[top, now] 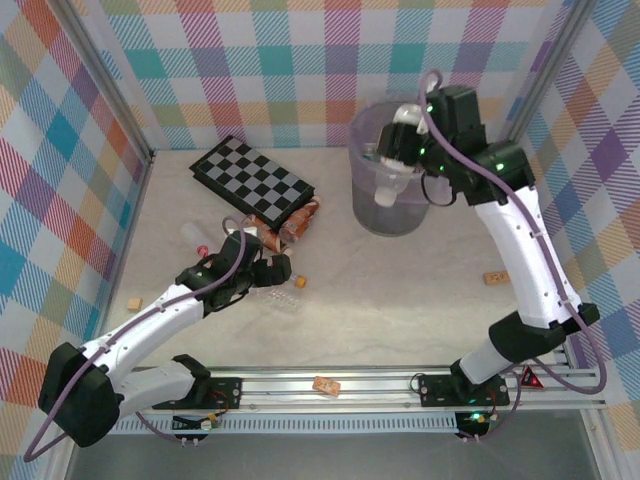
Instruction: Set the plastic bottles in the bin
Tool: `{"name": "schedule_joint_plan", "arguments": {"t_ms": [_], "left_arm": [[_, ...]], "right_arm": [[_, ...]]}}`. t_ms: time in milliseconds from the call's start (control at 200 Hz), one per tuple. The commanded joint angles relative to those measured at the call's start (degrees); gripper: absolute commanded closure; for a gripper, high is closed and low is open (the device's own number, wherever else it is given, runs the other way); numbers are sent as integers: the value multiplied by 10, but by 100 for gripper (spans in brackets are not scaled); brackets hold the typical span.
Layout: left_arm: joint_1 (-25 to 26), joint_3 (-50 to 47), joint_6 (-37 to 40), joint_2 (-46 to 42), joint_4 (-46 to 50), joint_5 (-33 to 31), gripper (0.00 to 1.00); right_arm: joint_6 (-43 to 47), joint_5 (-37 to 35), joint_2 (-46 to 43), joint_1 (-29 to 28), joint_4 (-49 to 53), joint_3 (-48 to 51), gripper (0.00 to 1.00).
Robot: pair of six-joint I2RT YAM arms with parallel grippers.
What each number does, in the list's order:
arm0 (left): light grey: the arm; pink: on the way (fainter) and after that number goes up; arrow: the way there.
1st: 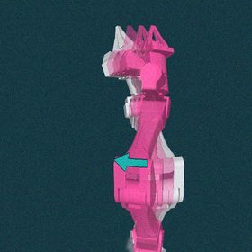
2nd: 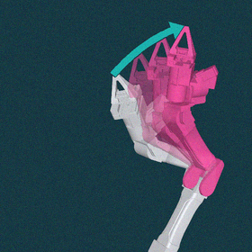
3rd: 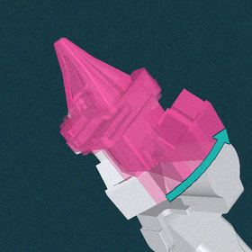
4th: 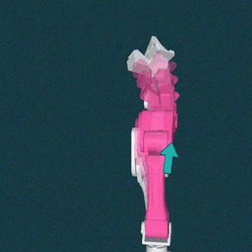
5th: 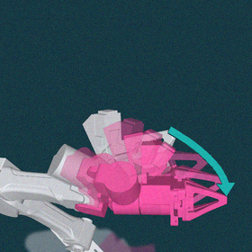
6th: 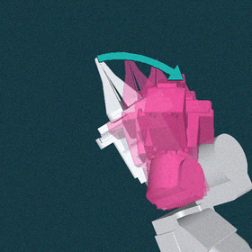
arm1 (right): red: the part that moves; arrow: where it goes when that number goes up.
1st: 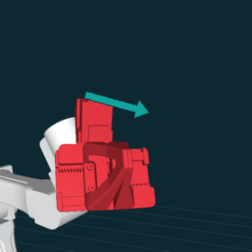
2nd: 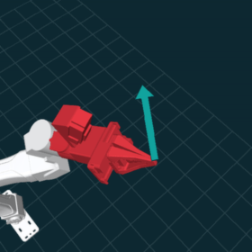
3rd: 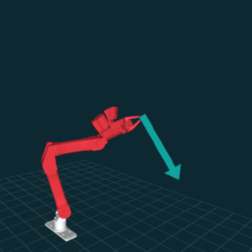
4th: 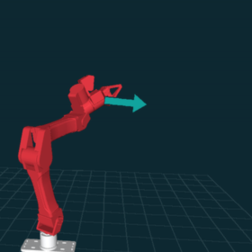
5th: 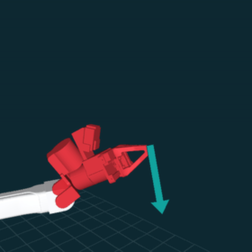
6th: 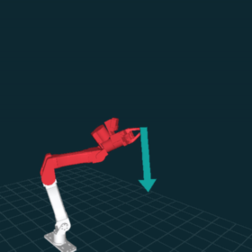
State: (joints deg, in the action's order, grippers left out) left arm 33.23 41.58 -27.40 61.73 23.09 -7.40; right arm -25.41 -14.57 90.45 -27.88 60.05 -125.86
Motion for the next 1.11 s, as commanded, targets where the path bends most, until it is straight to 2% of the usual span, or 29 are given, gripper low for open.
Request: {"name": "schedule_joint_plan", "arguments": {"t_ms": [0,175,320,655,855,1100], "left_arm": [[-5,-3,-5,-20,26,-7,0],[-5,-6,-6,-53,53,-20,0],[-6,-15,-9,-82,67,-28,0],[-6,-16,-15,-130,110,-45,0],[-6,-19,-19,-149,125,-49,0],[-7,-15,-23,-148,123,-45,0]], "right_arm": [[41,-6,40,36,-7,-74,41],[80,-16,109,78,-52,-154,40],[123,-7,158,103,-87,-177,40],[157,14,261,151,-65,-245,40],[198,-55,303,159,-36,-252,38],[222,-67,354,163,-17,-252,37]]}}
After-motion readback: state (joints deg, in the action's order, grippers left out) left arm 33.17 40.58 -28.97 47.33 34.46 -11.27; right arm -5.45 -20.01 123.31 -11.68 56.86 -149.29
